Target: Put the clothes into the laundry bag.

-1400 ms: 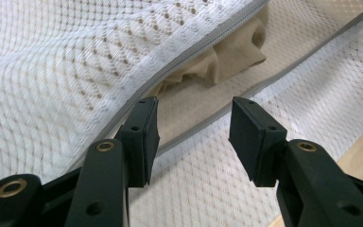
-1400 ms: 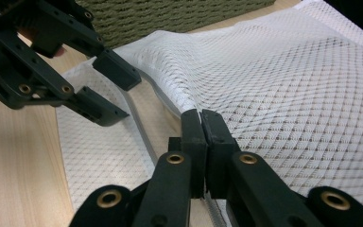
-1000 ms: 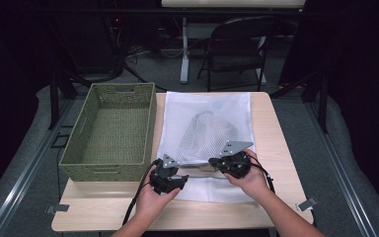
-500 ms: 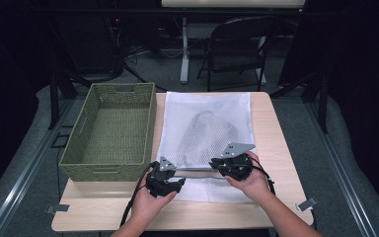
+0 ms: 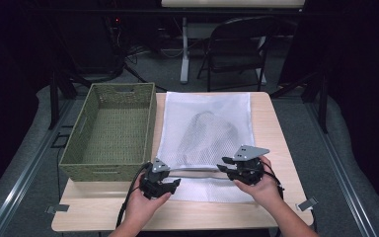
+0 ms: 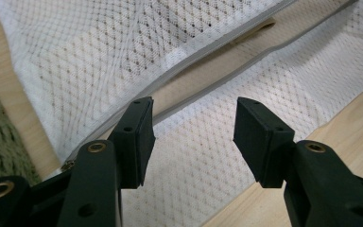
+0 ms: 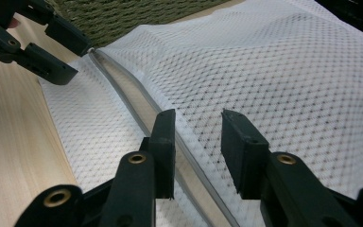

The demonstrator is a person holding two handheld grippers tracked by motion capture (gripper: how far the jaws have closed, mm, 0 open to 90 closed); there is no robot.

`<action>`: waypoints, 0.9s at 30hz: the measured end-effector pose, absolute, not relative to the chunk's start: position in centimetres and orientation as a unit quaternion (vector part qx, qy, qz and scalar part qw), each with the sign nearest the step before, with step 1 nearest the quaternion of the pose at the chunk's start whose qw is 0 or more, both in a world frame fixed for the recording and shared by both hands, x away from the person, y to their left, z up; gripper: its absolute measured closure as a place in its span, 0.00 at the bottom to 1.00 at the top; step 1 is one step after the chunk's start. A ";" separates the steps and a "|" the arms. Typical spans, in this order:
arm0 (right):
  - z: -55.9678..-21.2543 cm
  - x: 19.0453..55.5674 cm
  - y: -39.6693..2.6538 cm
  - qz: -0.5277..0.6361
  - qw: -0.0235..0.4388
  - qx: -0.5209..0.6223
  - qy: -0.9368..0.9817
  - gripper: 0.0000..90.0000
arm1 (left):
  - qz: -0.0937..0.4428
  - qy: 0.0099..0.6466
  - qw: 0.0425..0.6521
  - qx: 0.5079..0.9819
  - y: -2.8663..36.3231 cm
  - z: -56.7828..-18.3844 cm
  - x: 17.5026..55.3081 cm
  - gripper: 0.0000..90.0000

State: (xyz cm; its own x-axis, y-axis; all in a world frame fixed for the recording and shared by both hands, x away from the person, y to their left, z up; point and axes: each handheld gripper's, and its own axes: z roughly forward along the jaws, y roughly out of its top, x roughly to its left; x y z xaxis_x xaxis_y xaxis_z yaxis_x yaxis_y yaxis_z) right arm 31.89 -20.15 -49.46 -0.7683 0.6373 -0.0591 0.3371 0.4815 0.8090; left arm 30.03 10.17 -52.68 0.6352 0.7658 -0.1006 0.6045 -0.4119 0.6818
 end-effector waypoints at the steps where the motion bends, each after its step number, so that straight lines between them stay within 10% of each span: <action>1: -49.4 31.8 -20.4 0.420 0.180 0.293 0.840 0.70 | 0.115 0.412 0.353 0.832 10.3 -52.7 30.0 0.53; 27: -51.7 29.3 -25.6 0.417 0.176 0.384 0.805 0.55 | 0.110 0.406 0.358 0.834 11.5 -53.8 29.6 0.52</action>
